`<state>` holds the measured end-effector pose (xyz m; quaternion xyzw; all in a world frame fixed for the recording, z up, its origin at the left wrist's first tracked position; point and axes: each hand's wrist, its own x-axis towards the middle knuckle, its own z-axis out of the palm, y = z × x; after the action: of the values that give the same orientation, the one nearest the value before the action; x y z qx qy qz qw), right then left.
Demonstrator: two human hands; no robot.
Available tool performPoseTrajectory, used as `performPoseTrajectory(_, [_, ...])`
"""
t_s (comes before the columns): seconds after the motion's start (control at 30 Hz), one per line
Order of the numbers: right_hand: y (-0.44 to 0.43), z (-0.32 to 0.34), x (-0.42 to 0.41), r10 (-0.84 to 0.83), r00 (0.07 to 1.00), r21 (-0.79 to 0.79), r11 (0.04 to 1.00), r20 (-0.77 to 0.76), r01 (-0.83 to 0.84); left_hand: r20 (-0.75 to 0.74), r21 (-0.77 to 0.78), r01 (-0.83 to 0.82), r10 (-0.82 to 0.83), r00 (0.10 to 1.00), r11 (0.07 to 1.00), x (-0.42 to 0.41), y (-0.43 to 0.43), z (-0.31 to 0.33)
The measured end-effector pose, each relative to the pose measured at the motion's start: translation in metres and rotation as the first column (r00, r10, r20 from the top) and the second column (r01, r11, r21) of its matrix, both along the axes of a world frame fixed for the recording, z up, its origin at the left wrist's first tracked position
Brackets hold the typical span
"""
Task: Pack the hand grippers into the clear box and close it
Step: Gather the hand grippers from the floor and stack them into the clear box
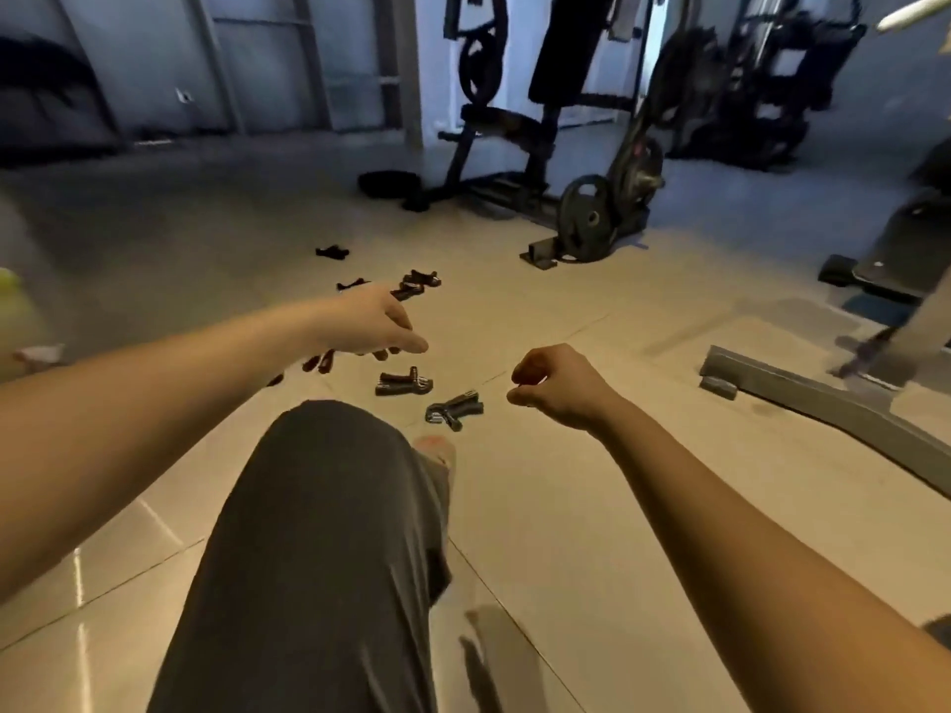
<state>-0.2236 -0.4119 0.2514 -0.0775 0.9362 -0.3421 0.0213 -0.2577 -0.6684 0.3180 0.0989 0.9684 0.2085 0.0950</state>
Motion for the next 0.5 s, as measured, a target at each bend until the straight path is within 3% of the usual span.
performPoseTrajectory(0.27, [-0.064,-0.036,-0.13,0.154,0.986,0.133,0.978,0.07,-0.162,0.094,0.032,-0.227,0.223,0.97,0.973,-0.081,-0.102,-0.05])
performPoseTrajectory(0.5, [-0.07,-0.096,-0.22,0.115,0.982,0.185,0.972,0.15,-0.142,0.177,0.051,-0.271,0.258,0.95,0.961,-0.161,-0.134,-0.107])
